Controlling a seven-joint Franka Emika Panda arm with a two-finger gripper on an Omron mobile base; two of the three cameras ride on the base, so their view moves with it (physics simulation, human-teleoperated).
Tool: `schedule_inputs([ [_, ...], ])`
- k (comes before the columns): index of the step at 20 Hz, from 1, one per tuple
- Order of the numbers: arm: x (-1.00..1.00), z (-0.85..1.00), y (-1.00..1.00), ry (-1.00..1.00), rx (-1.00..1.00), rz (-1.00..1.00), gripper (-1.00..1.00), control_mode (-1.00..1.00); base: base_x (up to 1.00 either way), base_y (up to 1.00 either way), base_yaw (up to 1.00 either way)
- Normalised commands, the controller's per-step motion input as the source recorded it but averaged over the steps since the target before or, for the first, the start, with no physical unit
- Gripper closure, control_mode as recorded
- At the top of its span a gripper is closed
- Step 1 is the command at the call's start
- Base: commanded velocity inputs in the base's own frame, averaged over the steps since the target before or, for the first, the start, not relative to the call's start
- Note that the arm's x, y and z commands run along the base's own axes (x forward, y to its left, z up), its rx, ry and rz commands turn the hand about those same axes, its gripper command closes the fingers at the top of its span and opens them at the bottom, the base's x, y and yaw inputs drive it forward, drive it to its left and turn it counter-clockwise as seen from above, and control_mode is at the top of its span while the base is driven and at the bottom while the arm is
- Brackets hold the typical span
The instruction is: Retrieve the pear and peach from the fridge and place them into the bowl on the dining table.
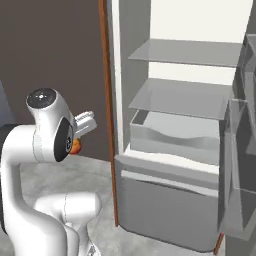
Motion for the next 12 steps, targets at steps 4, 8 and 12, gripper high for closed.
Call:
schedule_inputs([
  [4, 0.0, 0.0, 0.0, 0.0, 0.0, 0.0, 1.0, 1.0, -0.43, 0.14, 0.52],
  [8, 0.0, 0.0, 0.0, 0.0, 0.0, 0.0, 1.0, 1.0, -0.28, 0.28, 0.51],
  [12, 0.0, 0.0, 0.0, 0.0, 0.0, 0.0, 1.0, 1.0, -0.04, 0.5, 0.45],
])
